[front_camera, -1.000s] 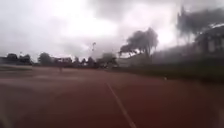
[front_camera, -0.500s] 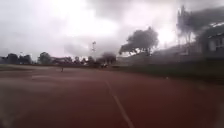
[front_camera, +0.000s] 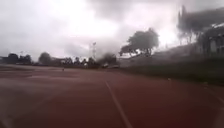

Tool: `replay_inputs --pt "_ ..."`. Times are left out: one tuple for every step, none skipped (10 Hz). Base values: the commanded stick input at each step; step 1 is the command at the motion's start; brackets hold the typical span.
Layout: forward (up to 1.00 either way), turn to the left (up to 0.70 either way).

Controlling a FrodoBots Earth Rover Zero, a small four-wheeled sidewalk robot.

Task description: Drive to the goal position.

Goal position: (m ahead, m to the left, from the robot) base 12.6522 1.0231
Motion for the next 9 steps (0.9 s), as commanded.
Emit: replay_inputs --pt "0.50 0.50" --pt "0.50 0.50" --pt "0.50 0.50" --pt "0.50 0.00" --pt "0.50 0.00" --pt "0.50 0.00" --pt "0.50 0.00" --pt "0.50 0.00" --pt "0.50 0.00"
